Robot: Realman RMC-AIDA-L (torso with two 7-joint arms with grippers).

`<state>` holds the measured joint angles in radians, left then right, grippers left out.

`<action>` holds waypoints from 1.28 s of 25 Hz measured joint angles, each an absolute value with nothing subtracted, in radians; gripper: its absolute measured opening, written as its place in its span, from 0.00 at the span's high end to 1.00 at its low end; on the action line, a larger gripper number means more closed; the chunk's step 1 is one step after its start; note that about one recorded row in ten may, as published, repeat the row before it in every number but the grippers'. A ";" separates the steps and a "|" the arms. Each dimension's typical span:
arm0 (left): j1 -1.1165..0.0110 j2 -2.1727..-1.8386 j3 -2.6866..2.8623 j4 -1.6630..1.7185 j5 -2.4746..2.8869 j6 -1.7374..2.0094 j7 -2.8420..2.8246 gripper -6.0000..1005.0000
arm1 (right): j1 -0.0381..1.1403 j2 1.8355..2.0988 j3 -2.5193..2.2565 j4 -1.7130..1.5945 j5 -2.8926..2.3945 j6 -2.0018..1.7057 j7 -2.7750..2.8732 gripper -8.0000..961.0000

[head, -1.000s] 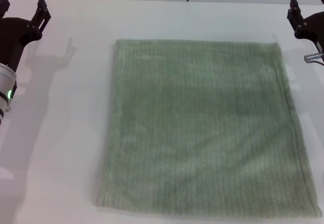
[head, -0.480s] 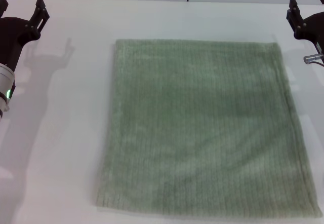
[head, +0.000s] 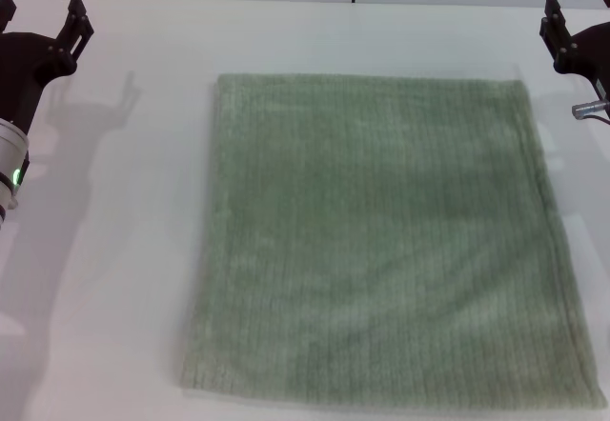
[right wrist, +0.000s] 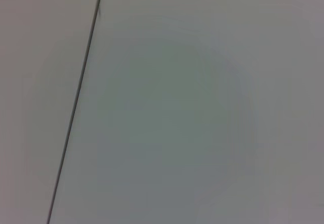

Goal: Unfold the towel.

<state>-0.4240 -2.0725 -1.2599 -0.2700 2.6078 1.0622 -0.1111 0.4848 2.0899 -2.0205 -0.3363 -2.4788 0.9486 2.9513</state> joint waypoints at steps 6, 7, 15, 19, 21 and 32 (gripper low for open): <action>-0.424 -2.072 -1.260 -0.270 2.608 1.062 -0.111 0.14 | 0.485 2.090 -2.020 -0.336 -2.479 0.948 2.951 0.33; -0.424 -2.072 -1.260 -0.270 2.608 1.062 -0.111 0.14 | 0.485 2.090 -2.020 -0.336 -2.479 0.948 2.951 0.33; -0.424 -2.072 -1.260 -0.270 2.608 1.062 -0.110 0.14 | 0.485 2.090 -2.019 -0.336 -2.479 0.947 2.951 0.33; -0.424 -2.072 -1.260 -0.270 2.608 1.062 -0.110 0.14 | 0.485 2.090 -2.019 -0.336 -2.479 0.947 2.951 0.33; -0.424 -2.072 -1.260 -0.270 2.608 1.062 -0.110 0.14 | 0.485 2.090 -2.019 -0.336 -2.479 0.947 2.951 0.33; -0.424 -2.072 -1.260 -0.270 2.608 1.062 -0.110 0.14 | 0.485 2.090 -2.019 -0.336 -2.479 0.947 2.951 0.33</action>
<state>-0.4240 -2.0725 -1.2600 -0.2699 2.6078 1.0617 -0.1099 0.4849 2.0900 -2.0194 -0.3362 -2.4785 0.9470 2.9510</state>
